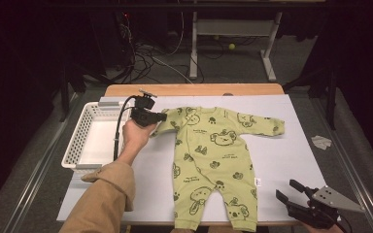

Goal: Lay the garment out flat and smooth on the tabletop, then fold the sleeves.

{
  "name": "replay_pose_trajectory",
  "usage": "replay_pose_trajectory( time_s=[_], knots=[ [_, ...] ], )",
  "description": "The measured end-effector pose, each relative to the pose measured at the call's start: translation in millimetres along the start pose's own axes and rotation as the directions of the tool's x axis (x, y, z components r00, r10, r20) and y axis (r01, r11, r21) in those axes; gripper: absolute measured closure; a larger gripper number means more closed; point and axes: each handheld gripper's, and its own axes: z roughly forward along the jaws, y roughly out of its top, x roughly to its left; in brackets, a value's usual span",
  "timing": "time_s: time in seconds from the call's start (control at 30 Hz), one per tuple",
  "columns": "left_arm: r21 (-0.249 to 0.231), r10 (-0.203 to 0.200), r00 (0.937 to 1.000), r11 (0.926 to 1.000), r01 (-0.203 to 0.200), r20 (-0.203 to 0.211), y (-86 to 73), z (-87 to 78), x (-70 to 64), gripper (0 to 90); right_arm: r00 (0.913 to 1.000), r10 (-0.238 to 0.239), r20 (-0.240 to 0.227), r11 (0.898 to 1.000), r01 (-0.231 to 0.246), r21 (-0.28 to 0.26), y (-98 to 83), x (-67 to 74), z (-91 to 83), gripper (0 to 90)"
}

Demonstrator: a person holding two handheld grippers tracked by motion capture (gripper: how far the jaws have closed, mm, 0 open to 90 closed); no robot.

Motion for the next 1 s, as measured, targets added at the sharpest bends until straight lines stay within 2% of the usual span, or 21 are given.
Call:
replay_pose_trajectory(
  time_s=[0.47, 1.0],
  knots=[
    [-0.001, 0.028, 0.9993, 0.9996, -0.028, 0.024, 4.9, 0.4, -10.0, 85.2, 1.0, 0.0, -0.003, 1.0, 0.0, 0.002, 0.1, -0.3, 0.6, 35.7],
    [-0.005, 0.07, 0.9957, 0.9975, -0.07, 0.061, 13.1, 6.8, -29.1, 85.1, 1.0, -0.003, -0.005, 1.0, 0.003, -0.004, -0.8, -0.1, -1.8, 35.8]
  ],
)
